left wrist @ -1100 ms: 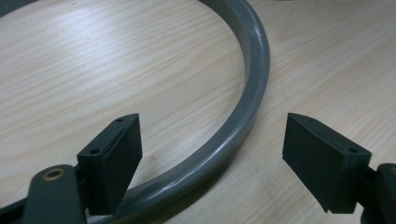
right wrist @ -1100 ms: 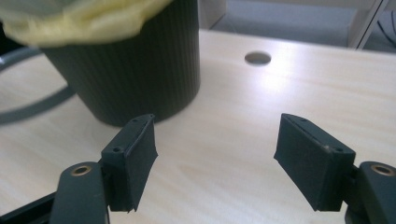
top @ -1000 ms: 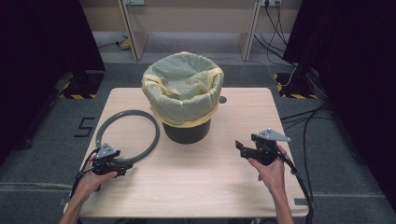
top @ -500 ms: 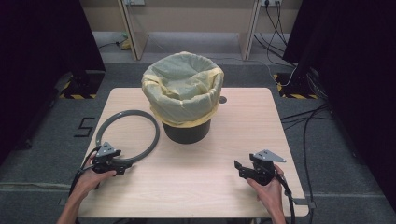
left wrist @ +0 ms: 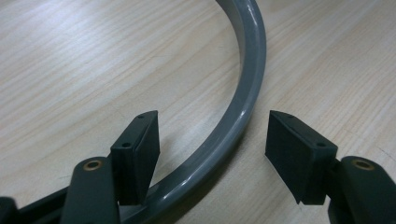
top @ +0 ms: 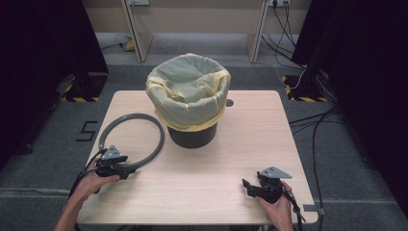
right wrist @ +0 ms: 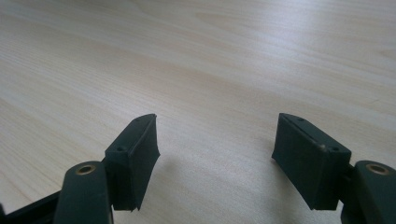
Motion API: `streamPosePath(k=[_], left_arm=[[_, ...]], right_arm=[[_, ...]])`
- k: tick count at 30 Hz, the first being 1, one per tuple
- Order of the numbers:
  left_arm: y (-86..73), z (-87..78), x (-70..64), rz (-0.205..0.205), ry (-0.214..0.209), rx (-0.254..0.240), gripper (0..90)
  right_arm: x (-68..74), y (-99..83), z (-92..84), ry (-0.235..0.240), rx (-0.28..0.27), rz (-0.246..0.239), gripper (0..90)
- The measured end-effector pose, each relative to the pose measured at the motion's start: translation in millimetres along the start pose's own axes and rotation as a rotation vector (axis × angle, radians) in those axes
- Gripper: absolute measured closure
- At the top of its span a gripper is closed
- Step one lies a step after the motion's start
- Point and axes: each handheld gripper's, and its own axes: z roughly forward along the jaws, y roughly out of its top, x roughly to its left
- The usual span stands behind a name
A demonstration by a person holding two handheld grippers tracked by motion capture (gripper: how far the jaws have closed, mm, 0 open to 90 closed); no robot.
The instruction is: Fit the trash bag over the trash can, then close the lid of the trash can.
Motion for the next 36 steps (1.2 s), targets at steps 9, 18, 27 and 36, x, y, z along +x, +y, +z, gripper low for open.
streamPosePath(k=[9, 18, 27, 36], left_arm=[[3.8, 5.4, -3.4, 0.012, -0.021, 0.048, 38.8], [3.2, 3.1, -1.0, -0.002, -0.028, 0.049, 49.1], [8.7, 3.4, -1.5, 0.019, -0.058, 0.078, 70.7], [12.9, 3.9, 10.6, -0.034, -0.077, 0.086, 77.8]], right_arm=[[-1.1, -1.7, -1.7, -0.003, 0.014, -0.008, 31.5], [-1.7, -1.4, -1.1, -0.002, 0.012, 0.001, 31.8], [-2.4, -1.4, -1.4, 0.003, 0.011, 0.006, 31.7], [-2.5, -2.0, -2.2, 0.003, 0.012, 0.007, 31.8]])
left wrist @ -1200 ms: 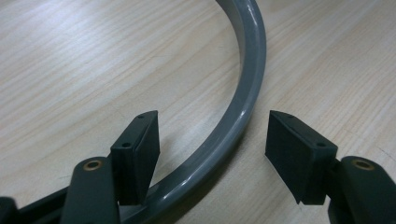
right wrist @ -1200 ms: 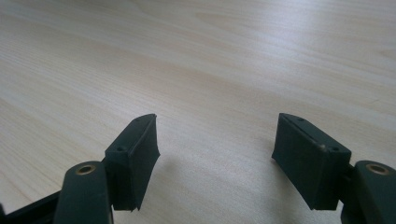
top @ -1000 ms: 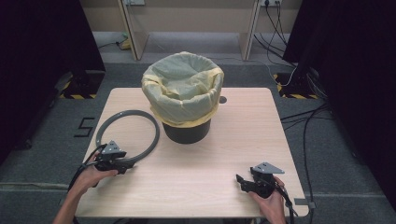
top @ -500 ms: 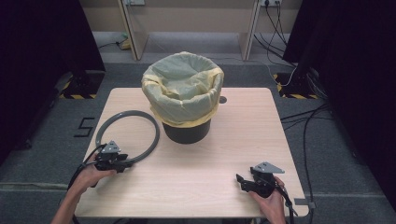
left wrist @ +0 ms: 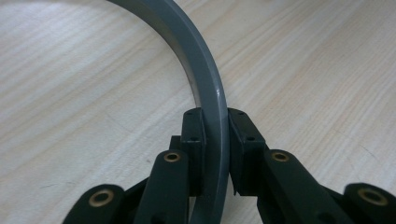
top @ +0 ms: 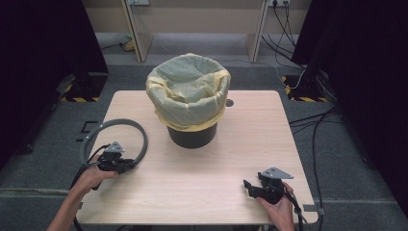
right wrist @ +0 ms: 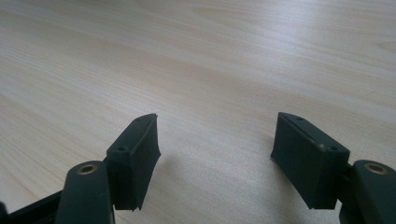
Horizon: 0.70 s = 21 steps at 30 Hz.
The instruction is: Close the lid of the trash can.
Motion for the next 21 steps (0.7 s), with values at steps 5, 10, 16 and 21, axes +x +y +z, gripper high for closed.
streamPosePath(k=[5, 10, 16, 21], left_arm=[[2.6, -6.7, 3.0, -0.011, -0.012, -0.029, 77.9], [16.2, -27.6, 6.2, -0.009, -0.025, -0.081, 78.2], [44.4, -58.6, 8.4, -0.001, -0.043, -0.141, 78.2], [75.0, -86.1, 6.2, 0.048, -0.039, -0.176, 78.2]], right_arm=[[-0.9, 0.4, 0.4, 0.002, -0.003, 0.003, 31.9], [-0.9, 0.5, 0.5, 0.001, -0.003, 0.003, 32.1], [-1.9, 0.6, 0.6, 0.004, -0.004, 0.011, 32.2], [-3.4, 0.7, 0.6, 0.009, -0.008, 0.016, 32.6]])
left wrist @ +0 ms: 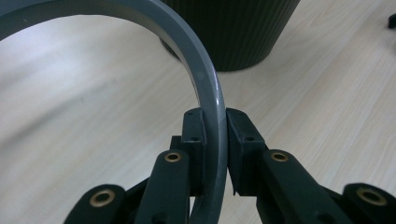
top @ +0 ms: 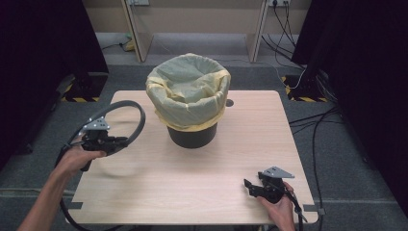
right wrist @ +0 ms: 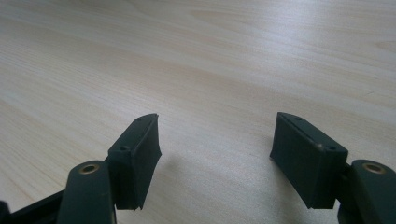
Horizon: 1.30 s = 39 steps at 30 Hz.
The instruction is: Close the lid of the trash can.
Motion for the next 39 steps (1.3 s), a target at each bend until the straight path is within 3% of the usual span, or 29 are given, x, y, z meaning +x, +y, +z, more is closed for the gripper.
streamPosePath(k=[2, 3, 4, 6, 7, 11, 12, 21, 27, 39], left_arm=[[14.4, -8.9, 0.3, 0.008, 0.001, -0.016, 78.2], [29.0, -18.1, 1.2, 0.022, 0.007, -0.024, 78.2], [29.0, -18.1, 1.2, 0.022, 0.007, -0.024, 78.2], [50.2, -31.1, 2.1, 0.037, 0.027, -0.036, 78.2], [50.2, -31.1, 2.1, 0.037, 0.027, -0.036, 78.2], [78.1, -46.4, 1.2, 0.062, 0.043, -0.043, 78.2], [91.1, -52.0, -1.2, 0.079, 0.053, -0.042, 78.2], [134.0, -64.9, -13.3, 0.117, 0.044, -0.074, 78.3], [164.7, -52.6, -33.1, 0.164, 0.009, -0.079, 78.3], [217.5, -0.4, -78.4, 0.239, -0.081, -0.058, 78.2]], right_arm=[[-0.1, 0.1, 0.2, 0.0, -0.001, -0.001, 32.6], [0.0, 0.1, 0.4, -0.001, -0.003, -0.002, 32.6], [0.0, 0.1, 0.4, -0.001, -0.003, -0.002, 32.6], [-0.1, 0.2, 0.4, -0.001, -0.001, -0.002, 32.6], [-0.1, 0.2, 0.2, 0.0, 0.0, -0.001, 32.6], [-0.3, 0.4, 0.4, 0.001, 0.0, 0.0, 32.5], [-0.4, 0.5, 0.5, 0.001, -0.001, 0.0, 32.5], [-0.3, 0.7, 0.8, 0.001, -0.001, 0.002, 32.6], [-0.8, 1.1, 1.2, 0.002, -0.001, 0.002, 32.6], [-2.6, 1.7, 1.5, 0.009, -0.002, 0.002, 32.6]])
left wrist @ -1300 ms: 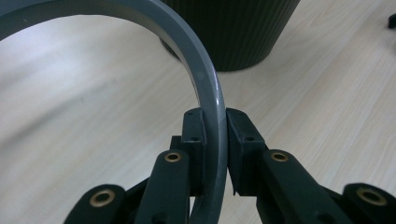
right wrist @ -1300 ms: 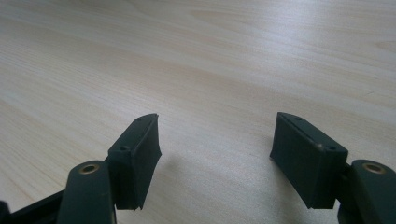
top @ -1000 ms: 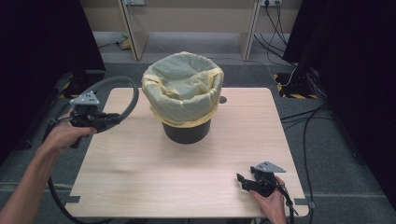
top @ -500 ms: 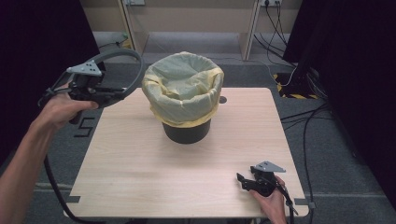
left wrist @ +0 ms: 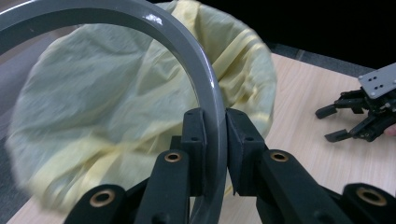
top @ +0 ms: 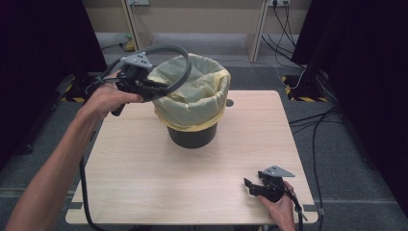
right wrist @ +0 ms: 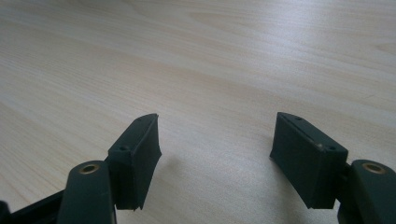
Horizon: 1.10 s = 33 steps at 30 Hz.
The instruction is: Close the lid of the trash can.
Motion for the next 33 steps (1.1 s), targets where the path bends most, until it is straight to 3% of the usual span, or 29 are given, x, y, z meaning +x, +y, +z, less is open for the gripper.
streamPosePath(k=[6, 11, 17, 24, 33], left_arm=[[21.3, 27.4, -11.3, 0.036, -0.022, 0.035, 78.1], [34.5, 56.1, -23.9, 0.042, -0.053, 0.055, 78.1], [41.9, 76.4, -34.1, 0.064, -0.078, 0.086, 78.0], [40.8, 83.2, -37.9, 0.061, -0.098, 0.09, 78.0], [35.9, 88.4, -39.0, 0.058, -0.088, 0.12, 73.7]], right_arm=[[-0.3, 1.2, 1.2, -0.002, 0.002, 0.002, 32.6], [-0.5, 1.2, 1.1, 0.001, 0.002, 0.007, 32.6], [-1.2, 1.2, 1.0, 0.005, 0.0, 0.01, 32.6], [-1.6, 1.2, 0.9, 0.007, 0.001, 0.009, 32.6], [-0.7, 1.3, 1.1, 0.001, 0.002, 0.003, 32.6]])
